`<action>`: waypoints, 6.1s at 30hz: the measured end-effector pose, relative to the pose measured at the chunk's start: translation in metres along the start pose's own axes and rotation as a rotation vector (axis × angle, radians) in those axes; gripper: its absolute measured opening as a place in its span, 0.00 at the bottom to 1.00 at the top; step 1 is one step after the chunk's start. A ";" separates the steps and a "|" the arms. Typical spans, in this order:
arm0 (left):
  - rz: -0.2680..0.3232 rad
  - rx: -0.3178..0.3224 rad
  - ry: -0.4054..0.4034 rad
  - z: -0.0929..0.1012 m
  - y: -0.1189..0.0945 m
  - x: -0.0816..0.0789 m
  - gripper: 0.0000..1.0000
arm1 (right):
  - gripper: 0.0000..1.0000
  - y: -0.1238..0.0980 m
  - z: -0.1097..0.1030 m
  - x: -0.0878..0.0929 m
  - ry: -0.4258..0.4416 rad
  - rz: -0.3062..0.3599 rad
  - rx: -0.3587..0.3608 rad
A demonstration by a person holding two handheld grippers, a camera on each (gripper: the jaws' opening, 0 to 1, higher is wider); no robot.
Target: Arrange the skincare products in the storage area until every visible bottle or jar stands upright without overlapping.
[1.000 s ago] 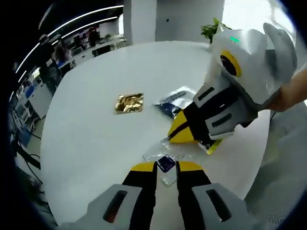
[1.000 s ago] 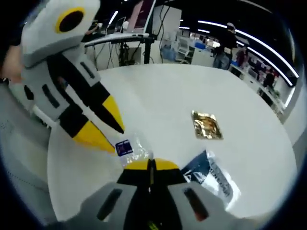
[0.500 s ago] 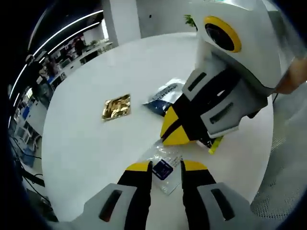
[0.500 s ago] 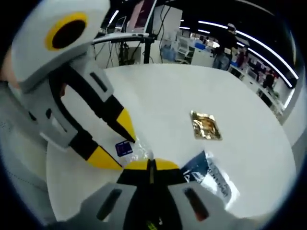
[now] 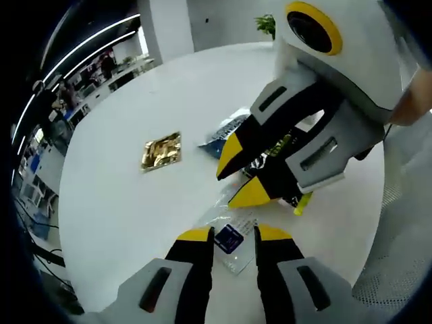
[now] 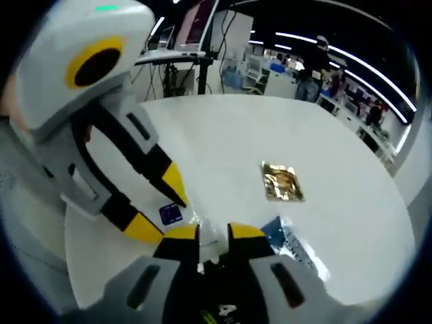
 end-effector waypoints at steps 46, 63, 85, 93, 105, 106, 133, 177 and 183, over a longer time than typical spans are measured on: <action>0.040 -0.044 -0.014 0.025 -0.026 -0.017 0.49 | 0.54 -0.099 -0.035 0.023 0.148 0.039 0.062; 0.079 -0.074 -0.110 0.042 -0.050 -0.018 0.67 | 0.73 -0.158 -0.035 0.031 0.250 0.053 0.158; 0.175 -0.100 -0.256 0.063 -0.098 -0.031 0.86 | 0.92 -0.254 -0.011 0.036 0.369 0.153 0.355; 0.198 -0.113 -0.277 0.070 -0.107 -0.036 0.90 | 0.97 -0.271 -0.008 0.042 0.398 0.163 0.398; 0.186 -0.129 -0.284 0.070 -0.107 -0.039 0.91 | 0.97 -0.276 -0.003 0.047 0.407 0.167 0.424; 0.184 -0.131 -0.283 0.068 -0.107 -0.039 0.92 | 0.96 -0.276 -0.003 0.047 0.399 0.167 0.424; 0.066 -0.124 -0.210 0.021 -0.065 -0.052 0.94 | 0.93 -0.277 0.002 0.053 0.426 0.165 0.462; -0.151 -0.131 -0.219 -0.079 0.058 -0.072 0.90 | 0.91 -0.278 0.007 0.062 0.462 0.126 0.508; -0.177 -0.126 -0.229 -0.090 0.074 -0.070 0.84 | 0.91 -0.279 0.008 0.063 0.468 0.124 0.514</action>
Point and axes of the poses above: the point that each gripper's makers call its tool centre point, and the gripper's own axes: y roughly forward along the fingers, z roughly to its right, x roughly out of its underside, the point moved 4 cm from there along -y, roughly backward along the fingers, and after that the axes turned 15 degrees about z, right-handed, at the moved point
